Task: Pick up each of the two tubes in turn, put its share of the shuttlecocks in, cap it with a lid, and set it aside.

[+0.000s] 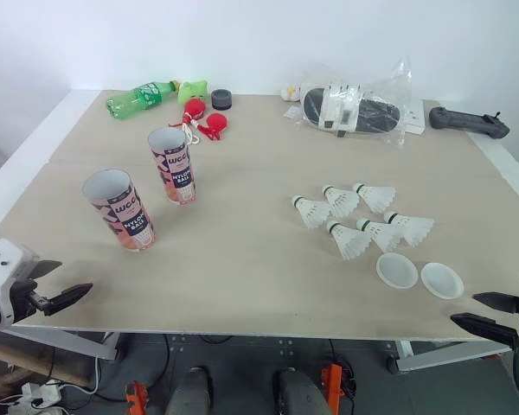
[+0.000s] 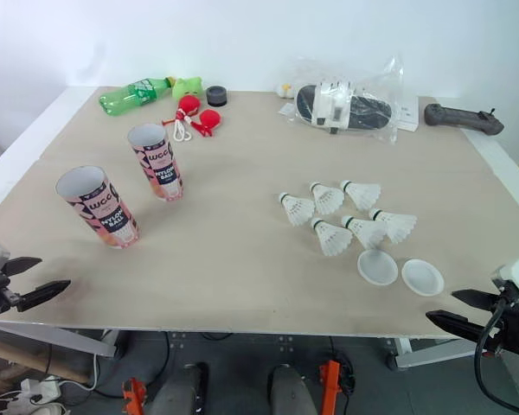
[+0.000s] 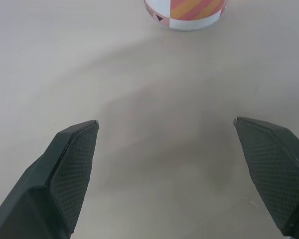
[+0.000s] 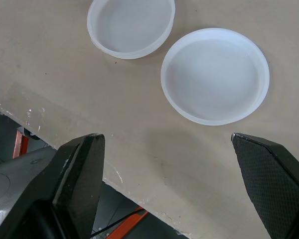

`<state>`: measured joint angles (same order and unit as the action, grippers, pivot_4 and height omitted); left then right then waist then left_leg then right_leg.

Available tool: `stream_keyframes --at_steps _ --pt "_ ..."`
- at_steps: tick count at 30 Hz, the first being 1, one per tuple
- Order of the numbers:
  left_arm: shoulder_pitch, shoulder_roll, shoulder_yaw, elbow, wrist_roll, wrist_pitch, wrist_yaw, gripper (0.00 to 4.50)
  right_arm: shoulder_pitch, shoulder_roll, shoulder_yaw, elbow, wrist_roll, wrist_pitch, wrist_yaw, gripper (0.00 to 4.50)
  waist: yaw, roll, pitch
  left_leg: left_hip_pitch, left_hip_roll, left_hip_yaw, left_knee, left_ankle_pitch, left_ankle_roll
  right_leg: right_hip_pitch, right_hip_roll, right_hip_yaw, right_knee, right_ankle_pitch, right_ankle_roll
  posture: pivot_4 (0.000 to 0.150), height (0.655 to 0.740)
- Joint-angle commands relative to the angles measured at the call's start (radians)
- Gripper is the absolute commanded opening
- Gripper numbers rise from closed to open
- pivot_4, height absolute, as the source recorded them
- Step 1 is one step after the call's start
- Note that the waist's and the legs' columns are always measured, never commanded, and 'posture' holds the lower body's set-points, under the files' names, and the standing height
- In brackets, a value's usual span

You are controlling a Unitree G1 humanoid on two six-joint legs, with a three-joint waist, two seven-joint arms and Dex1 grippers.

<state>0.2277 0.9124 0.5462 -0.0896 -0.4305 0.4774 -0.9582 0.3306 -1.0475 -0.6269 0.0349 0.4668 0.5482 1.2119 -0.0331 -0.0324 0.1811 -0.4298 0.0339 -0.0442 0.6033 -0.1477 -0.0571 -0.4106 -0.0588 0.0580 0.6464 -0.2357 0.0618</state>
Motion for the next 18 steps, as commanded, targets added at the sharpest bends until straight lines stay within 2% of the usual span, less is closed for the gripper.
stream_keyframes --at_steps 1,18 --pt "-0.013 0.014 0.022 -0.026 -0.009 0.008 0.006 4.50 -0.009 0.004 -0.009 -0.023 0.010 0.006 -0.005 4.37 0.000 0.000 0.000 0.000 0.000 0.000 0.000 0.000 0.000 0.000 0.000 0.000 0.000 0.000 0.000 0.150 0.7400" --pt "-0.023 0.014 0.024 -0.049 -0.011 0.036 0.026 4.50 -0.001 0.010 -0.026 -0.039 0.011 0.020 -0.002 4.37 0.000 0.000 0.000 0.002 0.001 0.001 0.000 0.000 0.000 0.002 0.000 0.000 0.000 0.000 0.000 0.150 0.7400"
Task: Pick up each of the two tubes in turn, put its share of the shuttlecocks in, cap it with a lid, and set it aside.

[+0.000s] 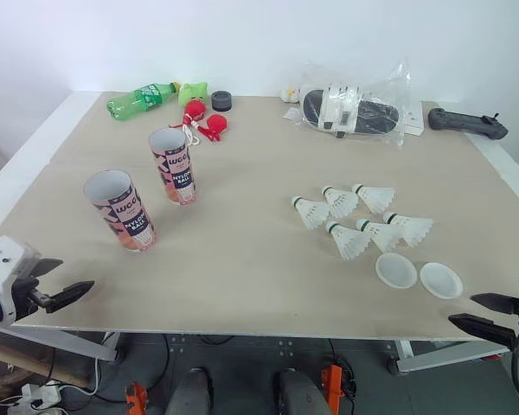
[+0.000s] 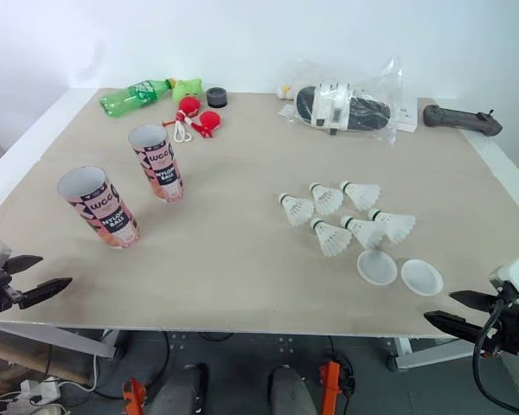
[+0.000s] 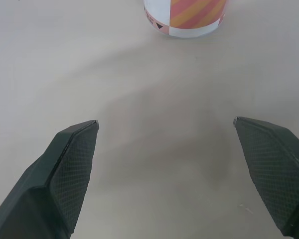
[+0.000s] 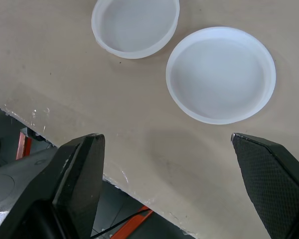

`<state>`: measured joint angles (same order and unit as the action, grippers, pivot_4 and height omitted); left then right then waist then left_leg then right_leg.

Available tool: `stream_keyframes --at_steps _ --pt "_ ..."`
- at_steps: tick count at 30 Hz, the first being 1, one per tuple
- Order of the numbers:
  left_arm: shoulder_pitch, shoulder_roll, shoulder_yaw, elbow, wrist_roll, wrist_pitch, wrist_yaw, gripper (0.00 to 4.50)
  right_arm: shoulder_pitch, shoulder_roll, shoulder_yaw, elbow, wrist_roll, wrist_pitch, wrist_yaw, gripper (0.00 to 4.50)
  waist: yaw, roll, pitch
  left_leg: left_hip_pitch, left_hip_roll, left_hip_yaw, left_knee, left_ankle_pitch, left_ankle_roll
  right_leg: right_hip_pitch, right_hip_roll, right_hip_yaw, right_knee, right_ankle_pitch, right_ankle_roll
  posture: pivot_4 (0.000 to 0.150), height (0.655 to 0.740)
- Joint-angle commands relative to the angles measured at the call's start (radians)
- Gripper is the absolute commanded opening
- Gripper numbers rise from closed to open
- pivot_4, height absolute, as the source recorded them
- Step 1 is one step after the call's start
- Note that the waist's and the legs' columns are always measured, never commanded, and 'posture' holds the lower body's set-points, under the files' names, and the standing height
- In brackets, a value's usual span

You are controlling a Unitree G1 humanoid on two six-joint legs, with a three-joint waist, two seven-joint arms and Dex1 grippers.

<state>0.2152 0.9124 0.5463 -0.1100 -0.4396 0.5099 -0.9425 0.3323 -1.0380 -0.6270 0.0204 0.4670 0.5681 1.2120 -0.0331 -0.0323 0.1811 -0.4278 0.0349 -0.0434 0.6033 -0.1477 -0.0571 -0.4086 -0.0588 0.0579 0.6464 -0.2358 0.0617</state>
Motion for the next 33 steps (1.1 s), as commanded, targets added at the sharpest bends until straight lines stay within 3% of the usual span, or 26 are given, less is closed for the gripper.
stream_keyframes --at_steps 1,6,12,16,20,26,33 --pt "-0.012 0.014 0.024 -0.029 -0.002 0.003 0.011 4.50 -0.002 0.001 -0.026 -0.024 0.011 0.001 -0.002 4.37 0.000 0.000 0.000 0.000 0.000 0.000 0.000 0.000 0.000 0.000 0.000 0.000 0.000 0.000 0.000 0.150 0.7400" --pt "-0.020 0.011 0.022 -0.033 0.000 0.002 0.022 4.50 -0.014 0.008 -0.041 -0.032 0.041 0.022 0.002 4.37 0.000 0.000 0.000 0.000 0.000 0.000 0.000 0.000 0.000 0.000 0.000 0.000 0.000 0.000 0.000 0.150 0.7400" --pt "-0.057 -0.039 0.068 -0.075 -0.072 0.037 0.067 4.50 -0.116 0.033 -0.145 -0.221 0.286 0.211 -0.024 4.37 0.001 0.001 0.000 0.000 0.000 0.000 0.000 0.000 0.000 0.000 0.000 0.000 0.000 0.000 0.000 0.150 0.7400" --pt "-0.054 -0.077 0.080 -0.101 -0.084 0.011 0.089 4.50 -0.223 0.023 -0.133 -0.380 0.443 0.313 -0.097 4.37 -0.002 0.001 0.000 0.000 0.002 0.000 0.000 0.000 0.000 0.001 0.002 0.000 0.000 0.000 0.000 0.150 0.7400" --pt "-0.087 -0.143 0.034 -0.115 -0.065 -0.050 0.134 4.50 -0.444 0.052 0.052 -0.541 0.571 0.345 -0.230 4.37 -0.002 0.001 0.000 0.001 0.003 0.000 0.000 0.000 0.000 0.001 0.003 0.000 0.000 0.000 0.000 0.150 0.7400" --pt "-0.127 -0.285 -0.049 -0.118 -0.035 -0.153 0.220 4.50 -0.734 0.141 0.340 -0.576 0.571 0.347 -0.355 4.37 0.008 -0.003 -0.002 -0.002 0.004 0.001 0.002 0.000 0.000 0.001 0.003 0.000 0.000 0.001 0.000 0.150 0.7400" --pt "-0.183 -0.395 -0.142 -0.065 0.010 -0.260 0.277 4.50 -0.843 0.215 0.529 -0.547 0.494 0.316 -0.362 4.37 0.012 -0.004 -0.002 -0.003 0.010 0.006 0.002 0.000 0.000 0.000 0.009 0.002 0.000 0.001 0.000 0.150 0.7400"
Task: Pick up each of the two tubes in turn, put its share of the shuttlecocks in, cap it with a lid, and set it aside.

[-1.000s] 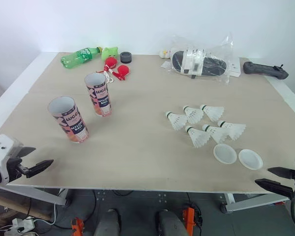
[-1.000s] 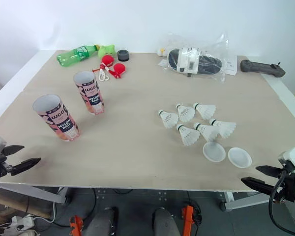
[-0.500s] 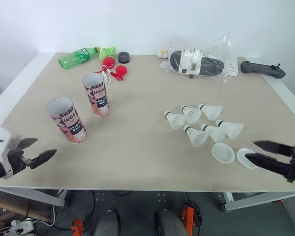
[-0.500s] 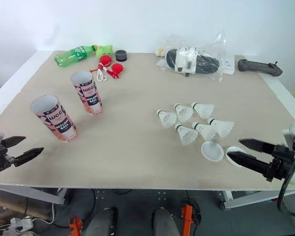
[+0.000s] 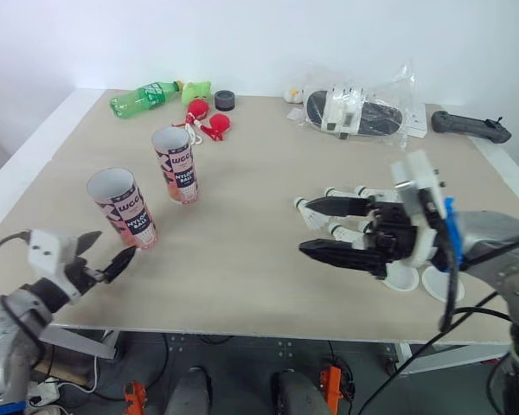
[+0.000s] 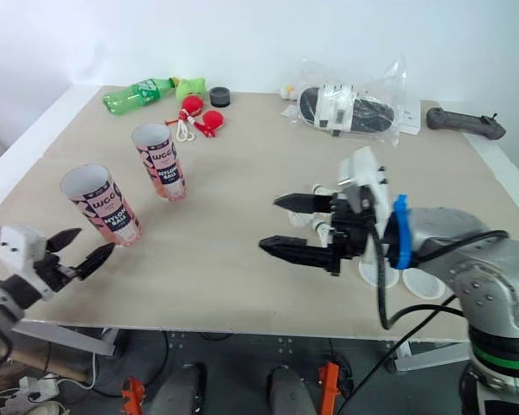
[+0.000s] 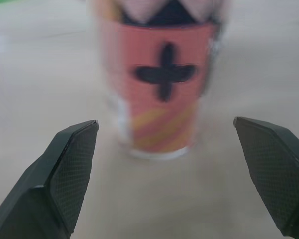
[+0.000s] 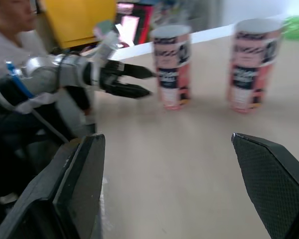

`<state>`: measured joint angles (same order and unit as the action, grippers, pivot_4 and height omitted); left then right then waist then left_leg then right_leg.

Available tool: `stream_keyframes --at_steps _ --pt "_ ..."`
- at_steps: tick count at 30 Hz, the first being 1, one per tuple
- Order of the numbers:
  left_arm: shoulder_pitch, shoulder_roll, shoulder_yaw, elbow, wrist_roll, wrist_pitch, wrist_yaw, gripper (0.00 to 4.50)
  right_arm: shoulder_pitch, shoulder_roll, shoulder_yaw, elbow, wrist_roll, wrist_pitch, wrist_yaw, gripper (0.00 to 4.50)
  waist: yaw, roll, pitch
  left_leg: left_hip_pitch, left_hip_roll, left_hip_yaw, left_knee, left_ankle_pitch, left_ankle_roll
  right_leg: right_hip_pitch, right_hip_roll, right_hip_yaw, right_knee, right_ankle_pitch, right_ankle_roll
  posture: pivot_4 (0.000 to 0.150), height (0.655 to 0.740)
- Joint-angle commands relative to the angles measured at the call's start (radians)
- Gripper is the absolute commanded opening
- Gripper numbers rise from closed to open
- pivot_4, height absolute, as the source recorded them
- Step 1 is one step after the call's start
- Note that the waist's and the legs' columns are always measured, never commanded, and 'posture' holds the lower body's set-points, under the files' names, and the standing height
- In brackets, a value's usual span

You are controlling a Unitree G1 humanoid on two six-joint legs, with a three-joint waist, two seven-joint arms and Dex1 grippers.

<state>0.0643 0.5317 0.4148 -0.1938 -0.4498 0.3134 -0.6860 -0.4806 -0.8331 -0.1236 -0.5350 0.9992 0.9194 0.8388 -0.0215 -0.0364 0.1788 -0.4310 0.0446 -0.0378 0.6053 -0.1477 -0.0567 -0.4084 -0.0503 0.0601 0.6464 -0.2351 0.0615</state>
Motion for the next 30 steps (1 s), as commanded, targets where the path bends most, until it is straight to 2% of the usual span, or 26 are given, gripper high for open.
stream_keyframes --at_steps 1,10,21,27,30 --pt "-0.044 -0.023 -0.020 0.034 0.027 -0.078 0.027 4.50 -0.036 0.010 0.038 0.014 -0.051 -0.045 0.022 4.37 0.000 0.000 0.000 0.000 0.001 0.000 0.000 0.000 0.000 0.000 0.001 0.000 0.000 0.000 0.000 0.150 0.7400" --pt "-0.155 -0.077 -0.069 0.214 0.095 -0.228 0.077 4.50 -0.088 0.036 0.097 0.037 -0.105 -0.081 0.058 4.37 0.000 0.000 0.000 0.002 0.007 0.000 0.002 0.000 0.000 0.000 0.009 0.001 0.000 0.004 -0.005 0.150 0.7400" --pt "-0.357 -0.127 -0.135 0.491 0.134 -0.376 0.078 4.50 -0.111 0.060 0.105 0.027 -0.107 -0.053 0.037 4.37 0.000 0.000 0.000 0.002 0.008 0.001 0.002 0.000 0.000 0.000 0.011 0.003 0.001 0.005 -0.004 0.150 0.7400" --pt "-0.387 -0.135 -0.153 0.543 0.133 -0.413 0.073 4.50 -0.100 0.056 0.095 0.014 -0.099 -0.046 0.030 4.37 -0.001 0.000 0.000 0.002 0.009 0.001 0.002 0.000 0.000 -0.001 0.011 0.003 0.001 0.005 -0.004 0.150 0.7400" --pt "-0.385 -0.136 -0.159 0.549 0.131 -0.419 0.071 3.80 -0.092 0.055 0.091 0.010 -0.096 -0.044 0.028 4.50 -0.001 0.000 0.000 0.002 0.009 0.001 0.002 0.000 0.000 0.000 0.011 0.003 0.001 0.005 -0.003 0.150 0.7400"
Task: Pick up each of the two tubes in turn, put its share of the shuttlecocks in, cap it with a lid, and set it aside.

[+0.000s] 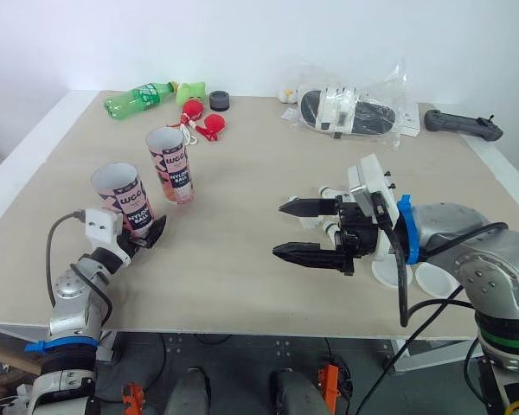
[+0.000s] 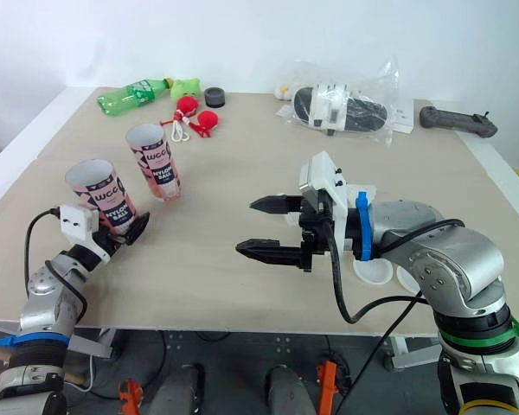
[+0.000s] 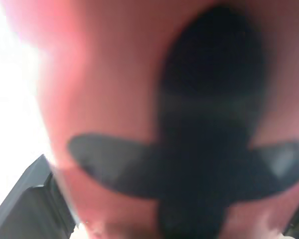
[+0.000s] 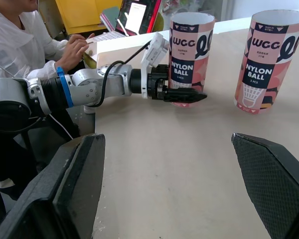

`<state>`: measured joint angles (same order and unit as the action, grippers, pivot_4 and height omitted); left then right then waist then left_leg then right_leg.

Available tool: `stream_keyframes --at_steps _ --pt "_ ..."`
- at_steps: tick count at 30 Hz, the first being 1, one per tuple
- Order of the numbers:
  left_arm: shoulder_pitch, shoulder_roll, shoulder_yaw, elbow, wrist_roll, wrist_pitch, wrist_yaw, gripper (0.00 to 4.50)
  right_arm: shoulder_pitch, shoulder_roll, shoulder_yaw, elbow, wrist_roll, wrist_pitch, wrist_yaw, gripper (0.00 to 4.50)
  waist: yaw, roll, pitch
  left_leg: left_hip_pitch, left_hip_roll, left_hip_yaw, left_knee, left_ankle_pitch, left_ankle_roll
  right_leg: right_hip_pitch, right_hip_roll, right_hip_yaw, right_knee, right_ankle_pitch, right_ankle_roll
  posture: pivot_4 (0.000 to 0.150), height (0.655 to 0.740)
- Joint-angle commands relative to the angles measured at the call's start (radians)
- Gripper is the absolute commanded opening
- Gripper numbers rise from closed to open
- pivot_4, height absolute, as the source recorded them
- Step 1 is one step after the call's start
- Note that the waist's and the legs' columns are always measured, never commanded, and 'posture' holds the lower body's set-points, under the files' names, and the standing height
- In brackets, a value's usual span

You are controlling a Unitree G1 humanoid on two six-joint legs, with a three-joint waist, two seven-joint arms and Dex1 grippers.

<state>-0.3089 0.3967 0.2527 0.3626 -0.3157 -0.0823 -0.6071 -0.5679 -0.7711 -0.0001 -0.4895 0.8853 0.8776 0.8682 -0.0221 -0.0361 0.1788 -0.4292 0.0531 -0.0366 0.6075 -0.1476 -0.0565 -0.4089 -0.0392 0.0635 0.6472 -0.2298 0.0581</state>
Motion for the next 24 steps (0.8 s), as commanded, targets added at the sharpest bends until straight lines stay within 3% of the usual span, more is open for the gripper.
stream_keyframes --at_steps 1,7,14,18,24 --pt "-0.011 0.001 0.000 -0.005 -0.004 -0.017 -0.011 3.45 -0.001 -0.007 -0.033 -0.036 0.018 -0.003 -0.001 4.50 0.000 0.000 0.000 0.000 0.000 0.000 0.000 0.000 0.000 0.000 0.000 0.000 0.000 0.000 0.000 0.150 0.7400" --pt "0.012 0.017 -0.007 -0.046 -0.010 0.011 -0.029 3.45 0.015 0.001 -0.050 -0.043 0.033 0.000 -0.018 4.50 0.000 0.000 0.000 0.000 0.000 0.000 0.000 0.000 0.000 0.000 0.000 0.000 0.000 0.000 0.000 0.150 0.7400" --pt "0.165 0.204 -0.096 -0.438 -0.076 0.283 -0.206 3.45 0.318 0.013 -0.221 -0.142 -0.003 -0.018 -0.192 4.50 0.001 0.000 0.000 -0.001 0.000 0.000 -0.001 -0.002 -0.002 -0.001 -0.001 0.000 0.000 -0.001 0.000 0.150 0.7400" --pt "0.140 0.413 -0.127 -0.570 -0.120 0.457 -0.373 3.45 0.499 0.122 -0.240 -0.207 -0.202 -0.167 -0.372 4.50 0.000 -0.001 0.000 0.000 0.000 0.002 -0.002 -0.002 -0.002 -0.002 0.000 0.002 0.001 -0.003 0.000 0.150 0.7400" --pt "-0.021 0.572 -0.229 -0.592 -0.096 0.604 -0.486 3.45 0.677 0.197 -0.205 -0.248 -0.425 -0.312 -0.493 4.50 -0.001 0.004 0.001 0.001 0.006 0.007 -0.001 -0.002 -0.002 -0.004 0.003 0.004 0.000 -0.002 -0.004 0.150 0.7400"
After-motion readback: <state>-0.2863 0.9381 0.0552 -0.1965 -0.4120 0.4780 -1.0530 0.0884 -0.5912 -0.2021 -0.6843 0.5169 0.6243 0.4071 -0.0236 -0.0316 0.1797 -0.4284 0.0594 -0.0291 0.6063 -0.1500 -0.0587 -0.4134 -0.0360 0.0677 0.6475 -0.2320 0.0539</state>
